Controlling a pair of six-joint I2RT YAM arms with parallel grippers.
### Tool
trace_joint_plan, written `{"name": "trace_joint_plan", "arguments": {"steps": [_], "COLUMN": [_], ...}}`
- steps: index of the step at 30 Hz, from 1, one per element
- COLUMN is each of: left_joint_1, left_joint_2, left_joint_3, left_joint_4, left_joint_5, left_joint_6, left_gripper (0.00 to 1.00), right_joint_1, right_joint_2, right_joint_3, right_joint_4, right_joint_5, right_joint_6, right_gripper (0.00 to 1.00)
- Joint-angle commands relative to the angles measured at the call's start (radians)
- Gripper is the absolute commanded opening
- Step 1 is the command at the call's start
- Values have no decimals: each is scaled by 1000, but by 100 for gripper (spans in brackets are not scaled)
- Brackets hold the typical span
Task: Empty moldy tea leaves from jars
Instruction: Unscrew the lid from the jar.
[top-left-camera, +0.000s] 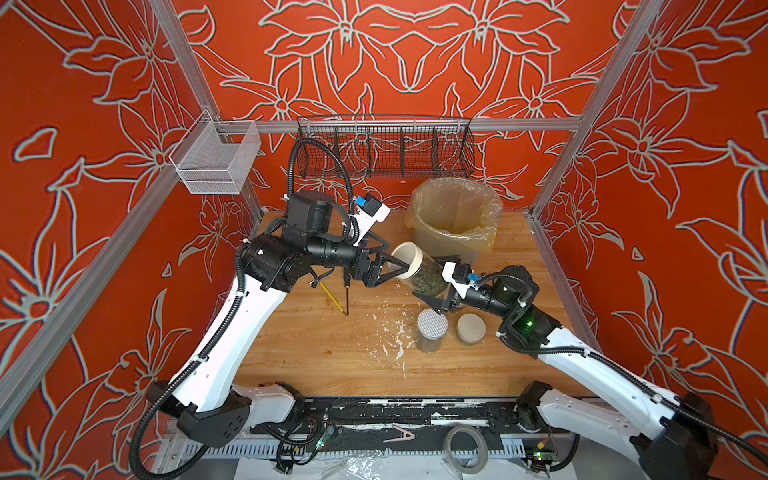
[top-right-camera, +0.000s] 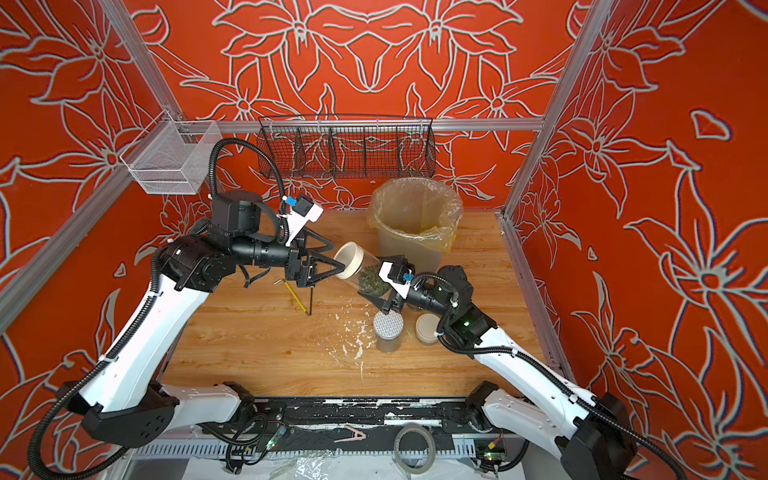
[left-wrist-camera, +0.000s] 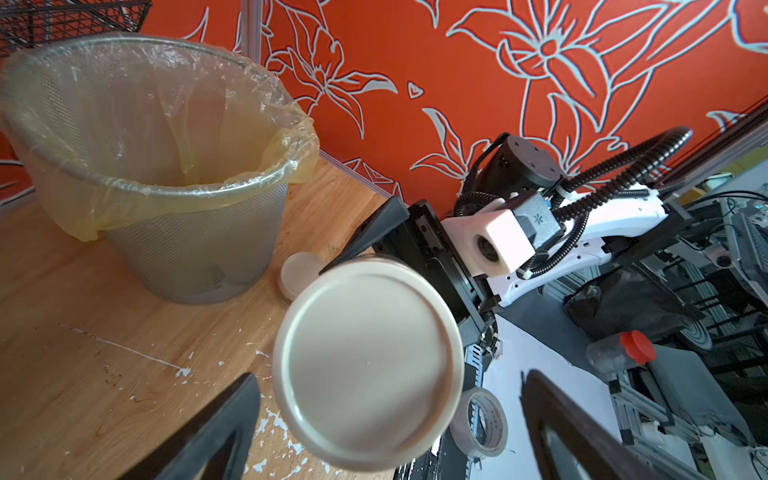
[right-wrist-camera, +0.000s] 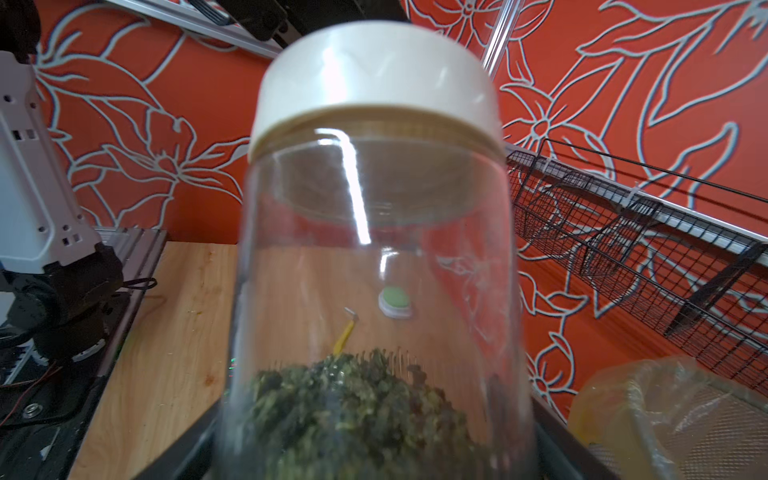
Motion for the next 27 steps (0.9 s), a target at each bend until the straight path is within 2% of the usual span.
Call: {"name": "trace_joint_plan", "arguments": {"steps": [1,15,20,27], "left_joint_1": [1,-17,-27,-28], "left_joint_2": [7,51,69,65], "left_joint_3": [-12,-24,-22,-23], "left_joint_4": [10,4,-10,-3], "left_joint_5": [58,-38,-36,-23], "left_joint_6": [27,39,46,35], "left_gripper": [97,97,99,82], "right_joint_1": [-1,-2,-2,-1], "right_joint_2": [-7,32,36,34], "right_joint_3": [50,69,72,70], "right_joint_4": [66,51,53,48], "right_joint_5": [-56,-42,-49,-42], "right_joint_6": [11,6,10,4], "right_gripper": [18,18,17,17]}}
